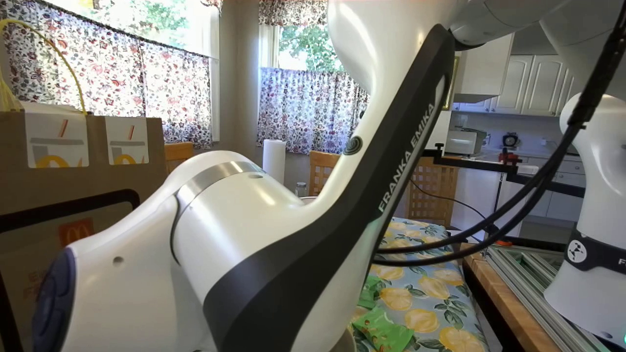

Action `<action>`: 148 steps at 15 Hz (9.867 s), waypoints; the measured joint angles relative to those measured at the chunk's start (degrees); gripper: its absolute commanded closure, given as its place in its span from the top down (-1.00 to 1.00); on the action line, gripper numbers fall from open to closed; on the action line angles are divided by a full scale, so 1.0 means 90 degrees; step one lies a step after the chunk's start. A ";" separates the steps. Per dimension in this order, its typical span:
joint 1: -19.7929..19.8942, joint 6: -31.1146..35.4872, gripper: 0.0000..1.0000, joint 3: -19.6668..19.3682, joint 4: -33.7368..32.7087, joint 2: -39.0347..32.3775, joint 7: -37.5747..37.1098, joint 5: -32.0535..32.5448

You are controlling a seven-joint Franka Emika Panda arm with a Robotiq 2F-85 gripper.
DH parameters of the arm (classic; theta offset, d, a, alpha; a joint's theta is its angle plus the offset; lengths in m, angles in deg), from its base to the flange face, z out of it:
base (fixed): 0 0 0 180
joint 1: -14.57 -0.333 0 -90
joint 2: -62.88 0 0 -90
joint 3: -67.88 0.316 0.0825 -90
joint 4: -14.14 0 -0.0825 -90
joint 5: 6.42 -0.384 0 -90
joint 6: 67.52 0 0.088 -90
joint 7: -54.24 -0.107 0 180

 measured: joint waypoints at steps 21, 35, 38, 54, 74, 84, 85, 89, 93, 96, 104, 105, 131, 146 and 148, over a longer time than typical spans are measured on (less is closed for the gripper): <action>0.0022 -0.0236 -0.91 0.0180 0.0266 0.0114 0.0240 0.0269; 0.0119 -0.0350 -0.91 0.0171 0.0430 0.0140 0.0339 0.0283; 0.0109 -0.0349 -0.91 0.0215 0.0487 0.0164 0.0426 0.0284; 0.0264 -0.0330 -0.91 0.0154 0.0383 0.0189 0.0435 0.0269; 0.0019 -0.0220 -0.91 0.0243 0.0355 0.0180 0.0377 0.0403; 0.0187 0.0500 -0.91 0.0241 0.0303 0.0265 0.0175 0.0124; 0.0193 0.0589 -0.91 0.0243 0.0363 0.0333 0.0171 0.0106; 0.0215 0.0957 -0.91 0.0245 0.0746 0.0758 0.0138 -0.0006; 0.0226 0.1048 -0.91 0.0238 0.1120 0.1157 -0.0017 -0.0065; 0.0281 0.1054 -0.91 0.0237 0.1472 0.1483 -0.0062 -0.0146; 0.0892 0.2475 -0.91 -0.0012 0.2809 0.2678 -0.0851 -0.0808; 0.0963 0.2757 -0.91 -0.0102 0.2975 0.2802 -0.0991 -0.0869; 0.1800 0.7176 -0.91 -0.1453 0.4729 0.2710 -0.1718 -0.2406; 0.1948 0.7140 -0.66 -0.1424 0.4180 0.2152 -0.1207 -0.2555; 0.1948 0.7138 -0.66 -0.1422 0.4146 0.2116 -0.1198 -0.2561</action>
